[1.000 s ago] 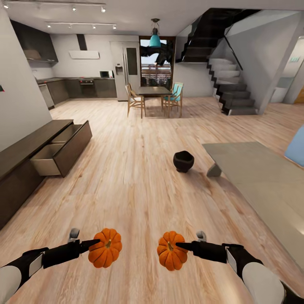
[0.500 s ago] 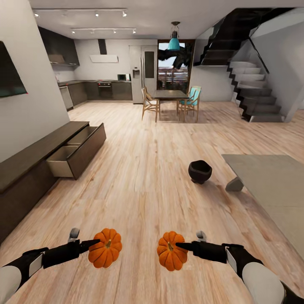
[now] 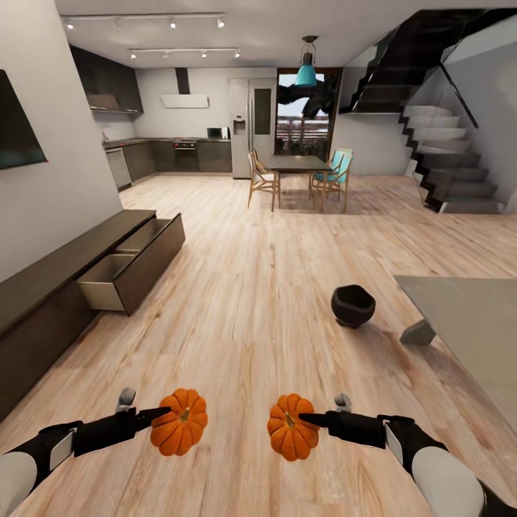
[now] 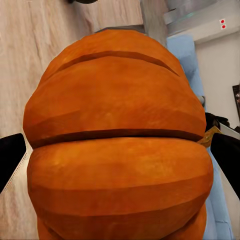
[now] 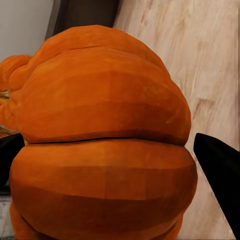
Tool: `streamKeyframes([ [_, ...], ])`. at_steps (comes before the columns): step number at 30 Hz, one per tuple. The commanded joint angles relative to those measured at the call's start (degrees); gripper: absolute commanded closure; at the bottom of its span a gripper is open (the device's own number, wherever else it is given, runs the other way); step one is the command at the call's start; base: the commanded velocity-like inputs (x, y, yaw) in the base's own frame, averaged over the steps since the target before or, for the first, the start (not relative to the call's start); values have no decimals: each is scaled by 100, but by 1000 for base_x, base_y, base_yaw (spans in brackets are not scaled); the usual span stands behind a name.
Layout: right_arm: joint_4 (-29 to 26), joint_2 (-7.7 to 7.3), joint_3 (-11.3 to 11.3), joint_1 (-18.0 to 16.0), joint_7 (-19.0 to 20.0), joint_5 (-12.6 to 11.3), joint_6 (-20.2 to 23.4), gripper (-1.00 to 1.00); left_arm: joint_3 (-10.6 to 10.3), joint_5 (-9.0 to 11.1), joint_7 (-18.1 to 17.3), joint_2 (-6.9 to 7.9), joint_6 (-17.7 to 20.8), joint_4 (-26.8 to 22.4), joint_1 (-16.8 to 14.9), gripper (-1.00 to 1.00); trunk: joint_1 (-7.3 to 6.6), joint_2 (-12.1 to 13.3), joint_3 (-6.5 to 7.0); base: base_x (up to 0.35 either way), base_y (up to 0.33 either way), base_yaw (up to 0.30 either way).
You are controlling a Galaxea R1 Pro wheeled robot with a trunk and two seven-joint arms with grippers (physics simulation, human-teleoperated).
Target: Place each of the two pumpkins and all three candles from the living room inside a cabinet in the living room (use any cabinet), then make sure every cabinet is closed, and position the cauldron so it is next to a table in the living room.
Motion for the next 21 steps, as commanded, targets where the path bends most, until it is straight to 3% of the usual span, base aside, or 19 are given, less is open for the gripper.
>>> streamKeyframes([
  [1,2,0,-24,0,-7,-17,-25,100,68,3,-1,-1,-1,-4,-1,100,0,0,1,337,0,0],
  [21,12,9,-18,2,-19,2,-82,100,69,1,-6,-1,-3,-3,-1,100,0,0,1,337,0,0],
])
